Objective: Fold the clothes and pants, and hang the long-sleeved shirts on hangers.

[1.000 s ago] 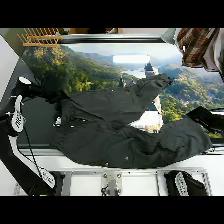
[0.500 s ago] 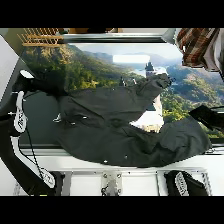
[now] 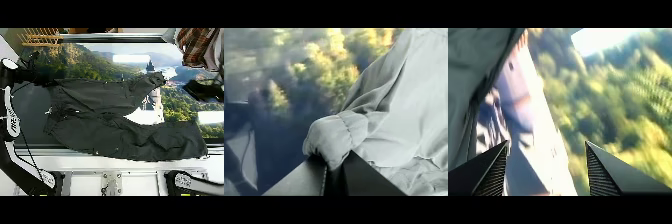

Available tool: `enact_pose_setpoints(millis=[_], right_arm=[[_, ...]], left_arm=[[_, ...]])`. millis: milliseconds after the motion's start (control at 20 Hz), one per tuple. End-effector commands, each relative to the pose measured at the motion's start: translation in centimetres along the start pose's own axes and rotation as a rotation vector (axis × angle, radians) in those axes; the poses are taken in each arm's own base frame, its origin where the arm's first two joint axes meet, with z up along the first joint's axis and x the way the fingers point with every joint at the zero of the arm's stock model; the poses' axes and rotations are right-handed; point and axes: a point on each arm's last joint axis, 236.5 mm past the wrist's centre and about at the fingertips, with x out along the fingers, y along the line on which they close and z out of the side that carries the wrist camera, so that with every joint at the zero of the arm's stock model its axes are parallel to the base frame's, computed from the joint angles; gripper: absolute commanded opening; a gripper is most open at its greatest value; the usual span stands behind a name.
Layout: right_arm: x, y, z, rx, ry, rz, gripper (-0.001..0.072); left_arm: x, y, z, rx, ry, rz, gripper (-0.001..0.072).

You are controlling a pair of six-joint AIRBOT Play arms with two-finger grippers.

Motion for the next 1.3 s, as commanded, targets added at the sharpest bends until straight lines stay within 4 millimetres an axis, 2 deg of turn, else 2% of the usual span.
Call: enact_pose_setpoints(millis=[0,100,250,400,700,750,800,850,900,1000,1100,1150,1250], right_arm=[[10.4,2.4,1.9,0.015,0.021,0.052,0.0512],[14.5,4.3,1.9,0.015,0.041,0.092,0.0512],[18.2,6.4,2.0,-0.011,0.042,0.126,0.0511],[19.4,6.9,2.5,-0.015,0.014,0.129,0.0511],[19.8,6.9,3.2,-0.014,-0.027,0.126,0.0505],[19.8,7.0,3.4,-0.015,-0.035,0.126,0.0393],[19.7,7.1,3.4,-0.020,-0.033,0.128,0.0122],[19.3,7.3,3.5,-0.039,-0.031,0.132,0.0017],[18.2,7.7,4.0,-0.069,-0.039,0.129,0.0017],[14.0,8.3,6.5,-0.218,-0.097,0.067,0.0016],[7.2,8.5,9.3,-0.404,-0.158,-0.051,0.0016],[3.5,8.9,10.0,-0.460,-0.171,-0.093,0.0016],[-4.0,9.5,10.1,-0.524,-0.177,-0.159,0.0016]], left_arm=[[-0.4,0.1,-0.1,0.005,0.005,0.013,0.0017],[-0.4,0.1,-0.2,0.005,0.008,0.011,0.0017],[-0.4,0.1,-0.2,0.005,0.008,0.011,0.0017],[-0.4,0.1,-0.1,-0.002,0.007,0.011,0.0017],[-0.4,0.1,-0.1,-0.002,0.004,0.013,0.0016],[-0.4,0.1,-0.1,-0.002,0.004,0.013,0.0017],[-0.4,0.1,-0.1,-0.008,0.004,0.013,0.0016],[-0.4,0.1,0.0,-0.021,0.002,0.014,0.0016],[-0.9,0.4,0.2,-0.034,-0.010,0.027,0.0015],[-3.3,1.0,1.3,-0.029,-0.073,0.084,0.0015],[-6.9,0.8,2.6,-0.011,-0.156,0.129,0.0015],[-8.6,0.5,2.7,-0.006,-0.186,0.143,0.0015],[-10.9,-0.3,2.1,-0.009,-0.231,0.166,0.0015]])
